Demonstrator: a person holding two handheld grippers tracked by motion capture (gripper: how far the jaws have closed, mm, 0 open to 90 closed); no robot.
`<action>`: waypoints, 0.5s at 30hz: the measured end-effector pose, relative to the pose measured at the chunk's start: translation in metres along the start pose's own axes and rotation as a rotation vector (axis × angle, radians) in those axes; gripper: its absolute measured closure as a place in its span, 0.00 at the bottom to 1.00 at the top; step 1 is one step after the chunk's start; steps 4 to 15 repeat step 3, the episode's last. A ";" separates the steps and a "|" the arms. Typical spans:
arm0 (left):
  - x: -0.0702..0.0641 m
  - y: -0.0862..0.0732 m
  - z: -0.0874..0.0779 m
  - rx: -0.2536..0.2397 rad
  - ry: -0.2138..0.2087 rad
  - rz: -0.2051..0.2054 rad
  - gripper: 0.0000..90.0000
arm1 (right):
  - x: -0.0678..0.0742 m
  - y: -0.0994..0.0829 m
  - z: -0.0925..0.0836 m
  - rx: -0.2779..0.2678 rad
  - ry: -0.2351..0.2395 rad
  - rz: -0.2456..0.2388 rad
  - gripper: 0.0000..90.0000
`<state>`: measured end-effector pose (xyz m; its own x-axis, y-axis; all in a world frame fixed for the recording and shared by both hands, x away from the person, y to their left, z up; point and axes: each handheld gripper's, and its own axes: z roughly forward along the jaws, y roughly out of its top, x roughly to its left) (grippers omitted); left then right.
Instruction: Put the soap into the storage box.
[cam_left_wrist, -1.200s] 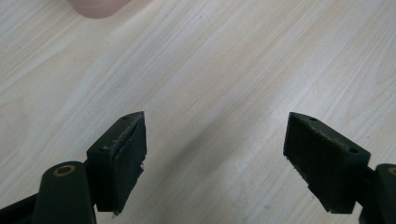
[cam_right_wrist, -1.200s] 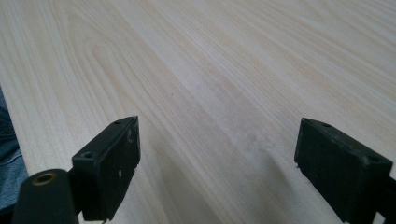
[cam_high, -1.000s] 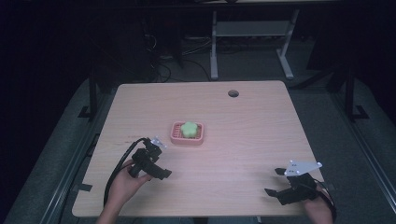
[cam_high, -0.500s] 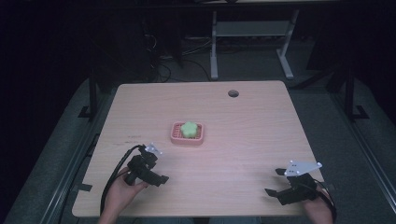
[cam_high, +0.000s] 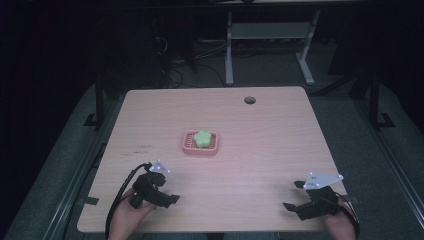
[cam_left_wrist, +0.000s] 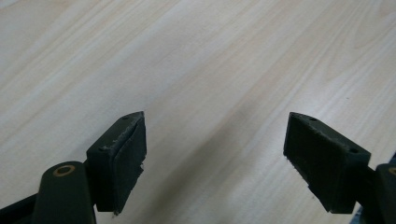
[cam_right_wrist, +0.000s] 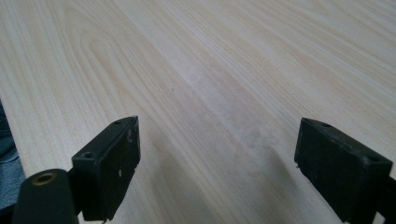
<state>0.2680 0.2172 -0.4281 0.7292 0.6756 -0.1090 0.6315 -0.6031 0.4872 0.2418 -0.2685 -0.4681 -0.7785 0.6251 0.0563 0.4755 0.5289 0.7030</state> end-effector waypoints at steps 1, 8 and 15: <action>-0.002 -0.002 0.000 -0.001 0.000 0.001 0.24 | 0.000 0.000 0.000 0.001 0.001 -0.001 0.15; -0.004 -0.003 -0.001 -0.009 0.003 0.004 0.24 | 0.000 0.001 0.000 0.000 0.000 -0.005 0.15; -0.004 -0.003 -0.001 -0.009 0.003 0.004 0.24 | 0.000 0.001 0.000 0.000 0.000 -0.005 0.15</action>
